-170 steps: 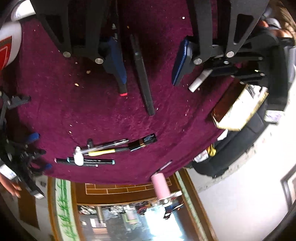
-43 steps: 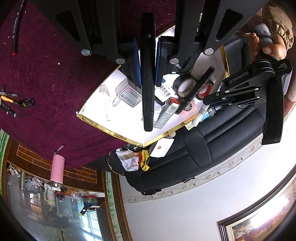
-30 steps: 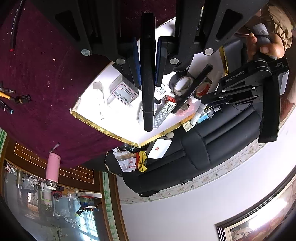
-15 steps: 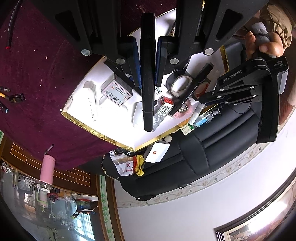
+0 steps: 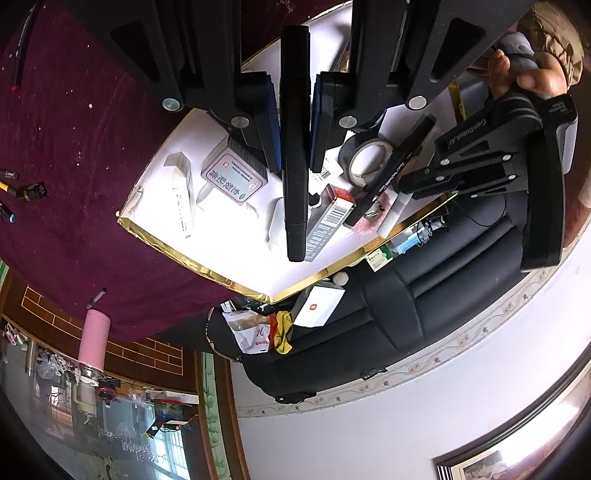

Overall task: Organize objects
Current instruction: 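Lower the white stick and black marker into the gold-rimmed box, then open the left tool to release the white stick while the right releases the marker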

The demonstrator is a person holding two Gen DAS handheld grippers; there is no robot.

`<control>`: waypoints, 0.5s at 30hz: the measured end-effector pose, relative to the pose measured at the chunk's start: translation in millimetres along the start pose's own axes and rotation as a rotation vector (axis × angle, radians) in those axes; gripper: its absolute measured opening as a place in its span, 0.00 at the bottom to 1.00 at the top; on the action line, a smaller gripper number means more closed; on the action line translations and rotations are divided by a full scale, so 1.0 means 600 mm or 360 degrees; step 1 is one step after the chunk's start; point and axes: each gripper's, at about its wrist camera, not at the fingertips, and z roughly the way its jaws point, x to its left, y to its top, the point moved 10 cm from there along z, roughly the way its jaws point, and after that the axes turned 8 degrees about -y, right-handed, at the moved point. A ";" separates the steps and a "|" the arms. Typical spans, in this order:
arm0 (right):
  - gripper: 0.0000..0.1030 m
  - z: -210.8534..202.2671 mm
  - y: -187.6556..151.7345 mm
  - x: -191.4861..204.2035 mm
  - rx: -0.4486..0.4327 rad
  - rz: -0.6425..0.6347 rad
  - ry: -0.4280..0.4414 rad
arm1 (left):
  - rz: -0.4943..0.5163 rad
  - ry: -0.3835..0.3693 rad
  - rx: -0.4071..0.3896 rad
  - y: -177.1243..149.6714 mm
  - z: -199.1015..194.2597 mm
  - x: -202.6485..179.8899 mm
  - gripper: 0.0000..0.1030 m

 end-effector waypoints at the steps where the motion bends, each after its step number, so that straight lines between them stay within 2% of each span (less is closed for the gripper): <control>1: 0.16 0.004 0.001 -0.002 0.0001 0.0005 -0.0005 | -0.0001 -0.0002 0.0002 0.000 0.001 0.000 0.12; 15: 0.16 0.023 0.002 -0.018 0.0022 0.0080 -0.0011 | -0.0005 -0.0015 0.0022 -0.006 0.012 0.000 0.12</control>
